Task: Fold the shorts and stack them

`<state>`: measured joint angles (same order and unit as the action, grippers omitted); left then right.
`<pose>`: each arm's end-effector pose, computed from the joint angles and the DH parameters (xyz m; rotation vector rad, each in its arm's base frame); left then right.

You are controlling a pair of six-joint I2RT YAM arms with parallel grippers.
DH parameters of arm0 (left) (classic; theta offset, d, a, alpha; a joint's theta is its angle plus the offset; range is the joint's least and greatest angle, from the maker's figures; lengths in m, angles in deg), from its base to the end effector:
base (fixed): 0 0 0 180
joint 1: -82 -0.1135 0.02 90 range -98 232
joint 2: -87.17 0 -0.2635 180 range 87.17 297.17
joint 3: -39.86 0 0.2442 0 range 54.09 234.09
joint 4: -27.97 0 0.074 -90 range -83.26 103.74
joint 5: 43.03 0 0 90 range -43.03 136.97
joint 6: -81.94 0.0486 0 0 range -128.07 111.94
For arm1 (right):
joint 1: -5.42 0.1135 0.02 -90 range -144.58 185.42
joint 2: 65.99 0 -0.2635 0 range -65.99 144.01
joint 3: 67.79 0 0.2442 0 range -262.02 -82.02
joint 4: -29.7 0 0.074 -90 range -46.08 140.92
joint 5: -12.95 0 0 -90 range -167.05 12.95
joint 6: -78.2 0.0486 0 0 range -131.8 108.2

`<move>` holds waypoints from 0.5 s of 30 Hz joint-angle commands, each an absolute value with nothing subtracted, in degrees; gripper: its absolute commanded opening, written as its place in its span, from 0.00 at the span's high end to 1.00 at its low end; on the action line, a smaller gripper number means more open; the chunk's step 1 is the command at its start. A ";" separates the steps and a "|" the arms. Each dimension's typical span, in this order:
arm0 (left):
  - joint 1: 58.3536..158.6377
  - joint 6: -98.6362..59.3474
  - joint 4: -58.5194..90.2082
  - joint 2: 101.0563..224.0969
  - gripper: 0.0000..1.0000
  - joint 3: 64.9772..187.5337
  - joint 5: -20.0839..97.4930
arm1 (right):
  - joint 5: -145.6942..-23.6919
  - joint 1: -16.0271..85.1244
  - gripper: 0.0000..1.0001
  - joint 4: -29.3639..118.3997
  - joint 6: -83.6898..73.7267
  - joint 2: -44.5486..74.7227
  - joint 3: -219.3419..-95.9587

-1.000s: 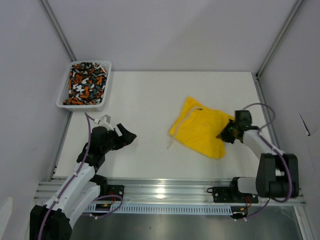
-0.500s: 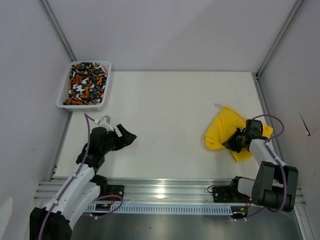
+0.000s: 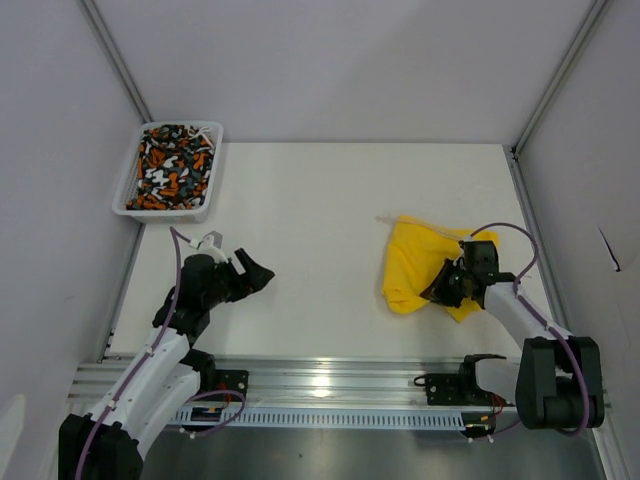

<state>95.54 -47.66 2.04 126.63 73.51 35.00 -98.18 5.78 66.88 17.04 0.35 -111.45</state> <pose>0.1560 -0.0479 0.1923 -0.3717 2.1779 -0.7566 0.1994 0.0188 0.1575 0.5228 2.6009 0.6581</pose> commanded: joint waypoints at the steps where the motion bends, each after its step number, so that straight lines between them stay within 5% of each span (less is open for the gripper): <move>1: 96.23 -48.49 3.02 126.72 0.12 75.36 34.49 | -98.06 9.98 1.00 67.65 17.38 -0.43 -111.19; 10: 97.20 -48.84 3.98 127.60 0.12 75.09 35.01 | -90.96 35.28 1.00 73.18 16.06 10.20 -118.40; 15: 97.64 -48.76 3.98 127.51 0.12 74.83 35.36 | -91.46 29.26 1.00 72.23 17.47 6.08 -116.56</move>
